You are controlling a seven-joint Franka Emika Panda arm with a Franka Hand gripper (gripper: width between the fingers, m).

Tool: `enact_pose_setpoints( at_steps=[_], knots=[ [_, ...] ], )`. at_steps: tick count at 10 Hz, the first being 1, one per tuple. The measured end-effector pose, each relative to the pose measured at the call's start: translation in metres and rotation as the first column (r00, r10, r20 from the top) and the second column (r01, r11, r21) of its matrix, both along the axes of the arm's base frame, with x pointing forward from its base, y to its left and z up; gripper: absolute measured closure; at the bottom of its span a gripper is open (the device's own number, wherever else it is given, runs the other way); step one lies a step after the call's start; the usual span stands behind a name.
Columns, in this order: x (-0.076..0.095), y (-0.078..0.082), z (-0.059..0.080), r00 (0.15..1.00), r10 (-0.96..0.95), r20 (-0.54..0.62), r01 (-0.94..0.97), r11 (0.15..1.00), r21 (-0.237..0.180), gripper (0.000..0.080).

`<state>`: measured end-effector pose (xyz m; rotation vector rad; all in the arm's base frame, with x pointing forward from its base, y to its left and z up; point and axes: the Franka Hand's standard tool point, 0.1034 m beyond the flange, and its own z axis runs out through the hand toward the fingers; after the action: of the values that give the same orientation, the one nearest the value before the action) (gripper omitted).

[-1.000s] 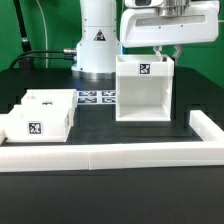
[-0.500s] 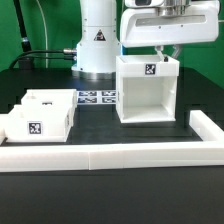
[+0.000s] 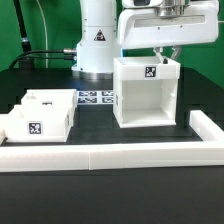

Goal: Assemble drawer

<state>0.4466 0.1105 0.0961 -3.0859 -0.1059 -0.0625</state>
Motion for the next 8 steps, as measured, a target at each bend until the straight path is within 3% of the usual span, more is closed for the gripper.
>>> enact_pose_setpoints(
  at_steps=[2,5,8],
  knots=[
    [0.032,-0.005,0.000,0.999,0.013,0.029,-0.013,1.000,0.006,0.0762],
    [0.064,-0.013,0.001,0.984,0.133,0.119,-0.134,0.991,-0.003,0.0762],
    [0.064,-0.011,0.001,0.990,0.085,0.116,-0.086,0.996,0.006,0.0762]
  ],
)
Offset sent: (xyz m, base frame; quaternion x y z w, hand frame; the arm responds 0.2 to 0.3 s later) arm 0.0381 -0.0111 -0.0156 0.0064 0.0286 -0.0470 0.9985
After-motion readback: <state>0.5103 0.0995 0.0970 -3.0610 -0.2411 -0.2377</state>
